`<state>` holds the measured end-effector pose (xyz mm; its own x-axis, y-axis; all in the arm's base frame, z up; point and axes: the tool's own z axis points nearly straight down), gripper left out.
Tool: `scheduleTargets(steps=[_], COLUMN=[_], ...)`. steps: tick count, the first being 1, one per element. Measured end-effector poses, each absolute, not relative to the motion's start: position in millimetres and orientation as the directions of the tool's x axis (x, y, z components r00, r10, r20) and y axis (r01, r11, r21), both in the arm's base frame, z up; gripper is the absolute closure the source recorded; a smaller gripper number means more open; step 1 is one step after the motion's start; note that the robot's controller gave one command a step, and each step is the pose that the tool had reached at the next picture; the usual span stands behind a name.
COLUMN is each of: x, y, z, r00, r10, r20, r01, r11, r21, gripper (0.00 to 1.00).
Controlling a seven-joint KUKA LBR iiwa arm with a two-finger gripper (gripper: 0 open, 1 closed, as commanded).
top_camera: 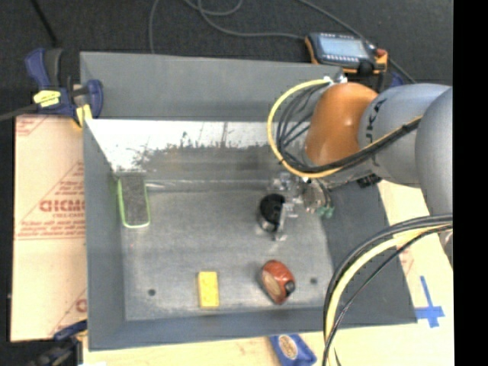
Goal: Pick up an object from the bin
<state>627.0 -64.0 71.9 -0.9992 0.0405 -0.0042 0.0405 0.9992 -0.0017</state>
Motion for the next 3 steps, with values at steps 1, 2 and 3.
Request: scheduleTargets(steps=[1,2,3], x=[627.0,625.3,623.7], y=[-64,-64,-64], z=[72,77,97], r00=[-0.999,-0.999,-0.999], r10=[0.04,0.04,0.04], r20=[-0.004,0.0,0.007], r01=[0.04,0.04,0.04], r11=[0.999,0.999,0.999], r21=[-0.002,-0.001,-0.001], gripper=[1.0,1.0,1.0])
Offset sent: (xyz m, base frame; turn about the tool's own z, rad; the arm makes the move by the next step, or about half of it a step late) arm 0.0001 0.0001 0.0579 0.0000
